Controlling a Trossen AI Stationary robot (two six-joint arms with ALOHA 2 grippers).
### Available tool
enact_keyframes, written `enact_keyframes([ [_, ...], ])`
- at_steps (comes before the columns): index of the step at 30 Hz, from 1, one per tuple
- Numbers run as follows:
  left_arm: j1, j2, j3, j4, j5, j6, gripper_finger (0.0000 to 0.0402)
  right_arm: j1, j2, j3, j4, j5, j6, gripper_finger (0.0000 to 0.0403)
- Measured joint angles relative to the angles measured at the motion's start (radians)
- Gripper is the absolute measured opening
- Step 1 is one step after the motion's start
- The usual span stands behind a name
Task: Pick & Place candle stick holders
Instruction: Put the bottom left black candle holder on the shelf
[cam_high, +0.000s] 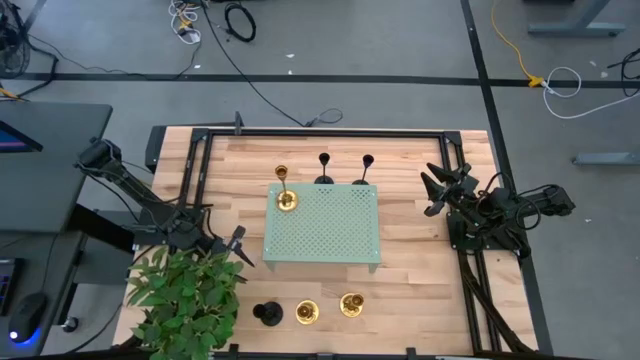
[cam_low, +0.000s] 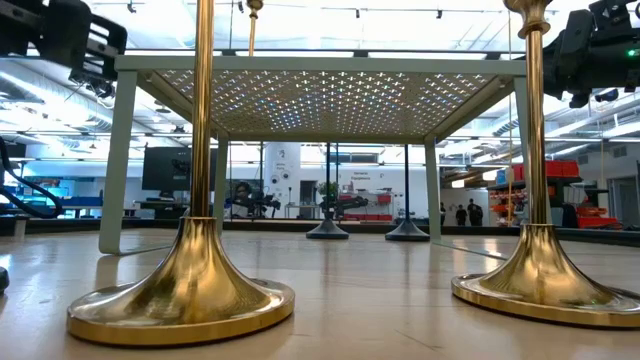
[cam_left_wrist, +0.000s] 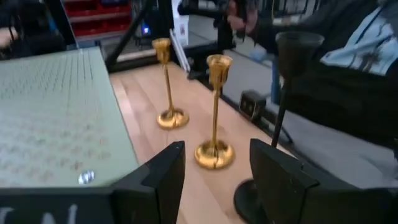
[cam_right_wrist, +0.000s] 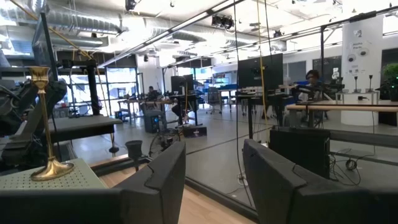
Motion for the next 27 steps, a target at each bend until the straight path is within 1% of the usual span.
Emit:
enact_keyframes([
  [3,0.0,0.001,-0.013,0.02,0.0,0.003,0.0181,0.0,0.0,0.0,0.0,0.0,0.0,0.0162],
  [6,0.0,0.023,-0.018,0.097,0.0,0.019,0.0181,0.0,0.0,0.0,0.0,0.0,0.0,0.0162],
  [10,0.005,0.094,-0.02,0.171,0.024,0.058,0.0181,0.0,0.0,0.0,0.0,0.0,0.0,0.0162],
  [13,0.011,0.16,-0.02,0.226,0.057,0.055,0.0181,0.0,0.0,0.0,0.0,0.0,0.0,0.0162],
  [18,0.011,0.238,-0.02,0.344,0.072,0.053,0.0181,0.0,0.0,0.0,0.0,0.0,0.0,0.0162],
  [21,0.01,0.272,-0.02,0.377,0.075,0.053,0.0181,0.0,0.0,0.0,0.0,0.0,0.0,0.0162],
  [23,0.01,0.288,-0.02,0.384,0.093,0.052,0.0181,0.0,0.0,0.0,0.0,0.0,0.0,0.0162],
  [27,0.01,0.329,-0.02,0.454,0.144,0.038,0.0181,0.0,0.0,0.0,0.0,0.0,0.0,0.0162],
])
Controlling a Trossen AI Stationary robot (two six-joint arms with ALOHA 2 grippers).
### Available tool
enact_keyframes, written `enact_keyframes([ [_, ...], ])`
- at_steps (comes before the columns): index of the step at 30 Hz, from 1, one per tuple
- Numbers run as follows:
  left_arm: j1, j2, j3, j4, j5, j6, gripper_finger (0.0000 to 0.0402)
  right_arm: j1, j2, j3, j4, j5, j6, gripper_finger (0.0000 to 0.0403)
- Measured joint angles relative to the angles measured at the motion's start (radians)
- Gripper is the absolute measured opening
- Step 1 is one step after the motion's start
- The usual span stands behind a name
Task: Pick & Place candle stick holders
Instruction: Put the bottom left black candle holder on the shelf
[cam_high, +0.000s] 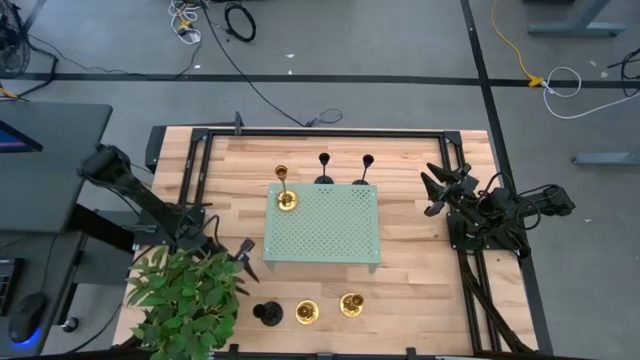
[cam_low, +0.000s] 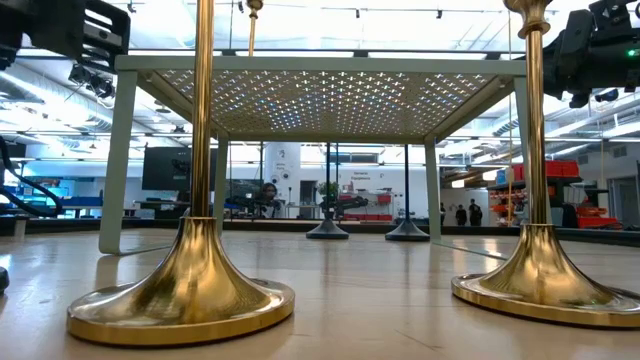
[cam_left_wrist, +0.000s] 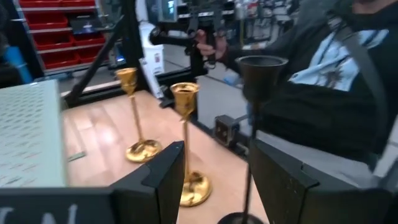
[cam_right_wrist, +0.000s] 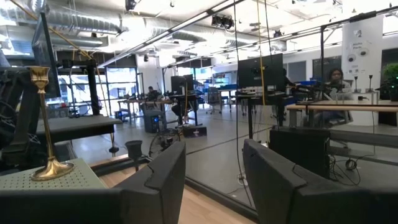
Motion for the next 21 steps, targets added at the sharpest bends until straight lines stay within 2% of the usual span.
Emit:
enact_keyframes([
  [8,0.001,0.097,0.006,0.095,0.005,0.003,0.0181,0.0,0.0,0.0,0.0,0.0,0.0,0.0162],
  [21,0.001,0.25,0.123,0.1,0.019,0.031,0.0181,0.0,0.0,0.0,0.0,-0.001,0.0,0.0162],
])
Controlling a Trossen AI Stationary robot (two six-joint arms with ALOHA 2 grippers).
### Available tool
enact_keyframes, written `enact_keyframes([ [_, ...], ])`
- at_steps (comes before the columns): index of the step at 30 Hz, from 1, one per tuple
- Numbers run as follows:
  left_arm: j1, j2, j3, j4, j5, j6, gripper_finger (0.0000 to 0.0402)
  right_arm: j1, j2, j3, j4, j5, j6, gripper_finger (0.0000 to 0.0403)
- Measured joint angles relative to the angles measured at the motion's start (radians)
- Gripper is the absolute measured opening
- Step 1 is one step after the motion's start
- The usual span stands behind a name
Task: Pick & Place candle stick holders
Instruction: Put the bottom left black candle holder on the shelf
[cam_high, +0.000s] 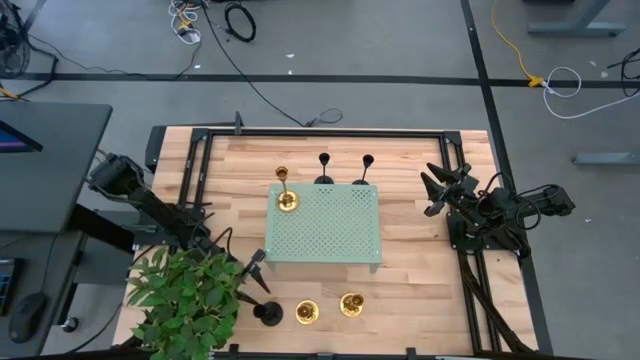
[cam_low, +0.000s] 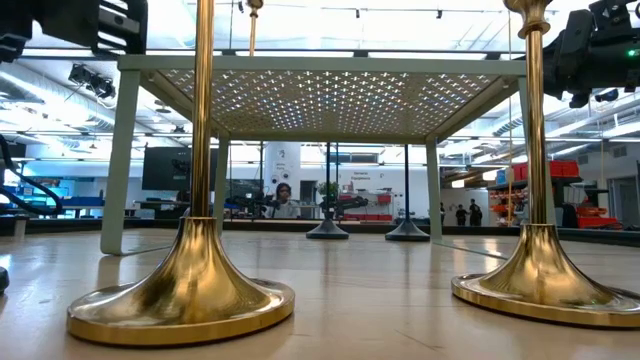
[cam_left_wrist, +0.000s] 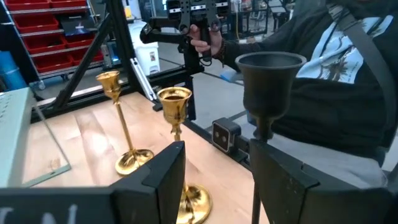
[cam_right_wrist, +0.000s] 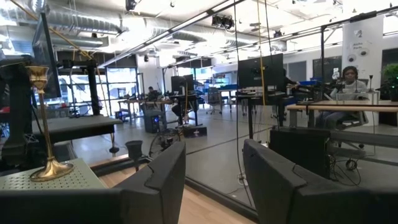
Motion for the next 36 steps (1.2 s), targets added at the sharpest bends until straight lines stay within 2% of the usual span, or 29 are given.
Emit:
enact_keyframes([
  [6,0.0,0.015,0.008,-0.004,0.026,-0.001,0.0181,0.0,0.0,0.0,0.0,0.0,0.0,0.0162],
  [12,-0.001,0.015,0.007,-0.01,0.094,-0.009,0.0181,0.0,0.0,0.0,0.0,0.0,0.0,0.0162],
  [36,-0.008,0.019,0.017,0.002,0.106,0.005,0.0181,0.0,0.0,0.0,0.0,0.0,0.0,0.0162],
])
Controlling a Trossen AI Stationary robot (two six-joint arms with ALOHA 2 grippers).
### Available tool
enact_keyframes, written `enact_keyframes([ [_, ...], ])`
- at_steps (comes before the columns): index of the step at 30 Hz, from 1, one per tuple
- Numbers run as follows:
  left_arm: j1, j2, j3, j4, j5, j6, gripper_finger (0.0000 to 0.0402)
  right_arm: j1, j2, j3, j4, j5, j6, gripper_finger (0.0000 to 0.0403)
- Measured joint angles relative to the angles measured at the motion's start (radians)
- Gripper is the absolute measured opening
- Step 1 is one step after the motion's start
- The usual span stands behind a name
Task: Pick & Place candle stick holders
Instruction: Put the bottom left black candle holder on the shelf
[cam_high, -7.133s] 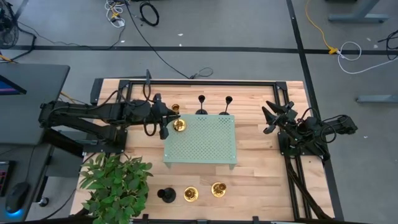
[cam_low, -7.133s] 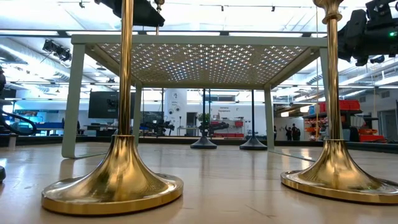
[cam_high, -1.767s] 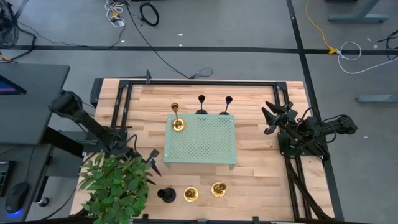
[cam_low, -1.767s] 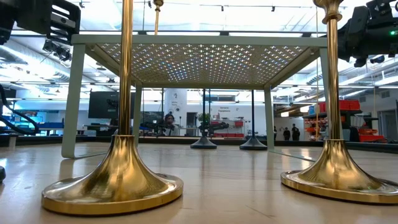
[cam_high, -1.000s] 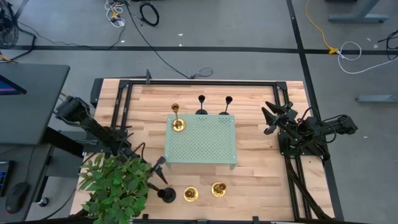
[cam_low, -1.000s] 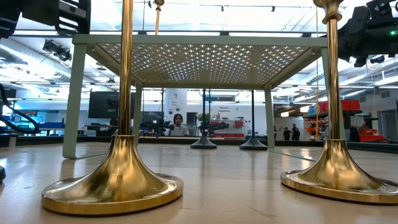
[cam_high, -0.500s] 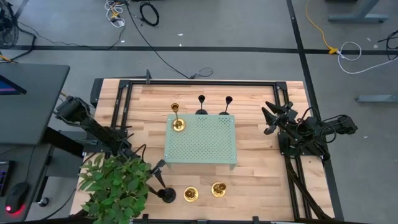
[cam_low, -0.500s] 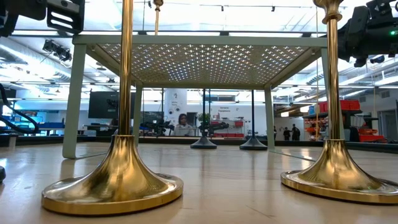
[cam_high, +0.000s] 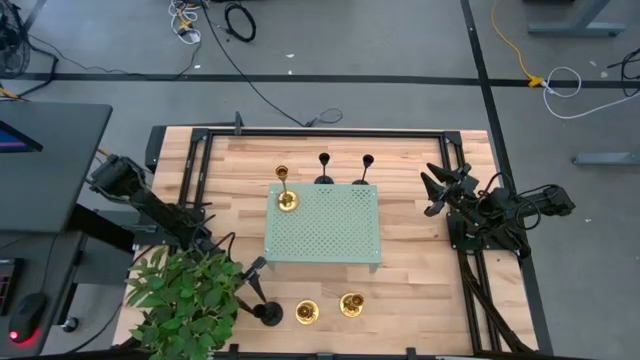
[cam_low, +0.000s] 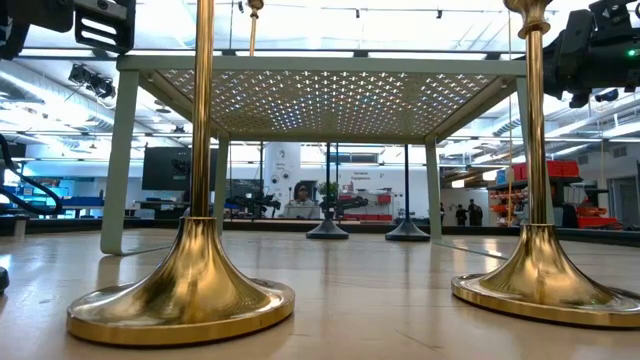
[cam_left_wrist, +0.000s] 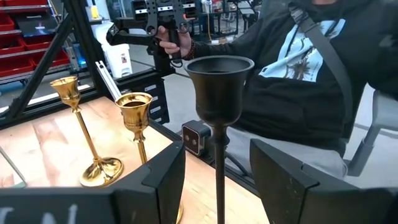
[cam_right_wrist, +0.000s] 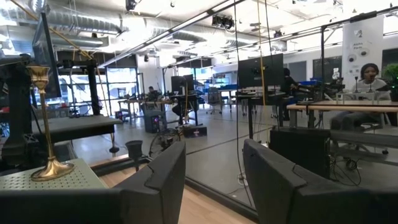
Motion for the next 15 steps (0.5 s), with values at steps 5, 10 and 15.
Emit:
enact_keyframes([
  [5,0.001,0.0,0.0,0.022,0.005,0.02,0.0181,0.0,0.0,0.0,0.0,0.0,0.0,0.0162],
  [10,0.001,0.0,0.0,0.031,0.011,0.015,0.0181,0.0,0.0,0.0,0.0,0.0,0.0,0.0162],
  [15,0.001,0.0,0.0,0.031,0.011,0.016,0.0181,0.0,0.0,0.0,0.0,0.0,0.002,0.0162],
])
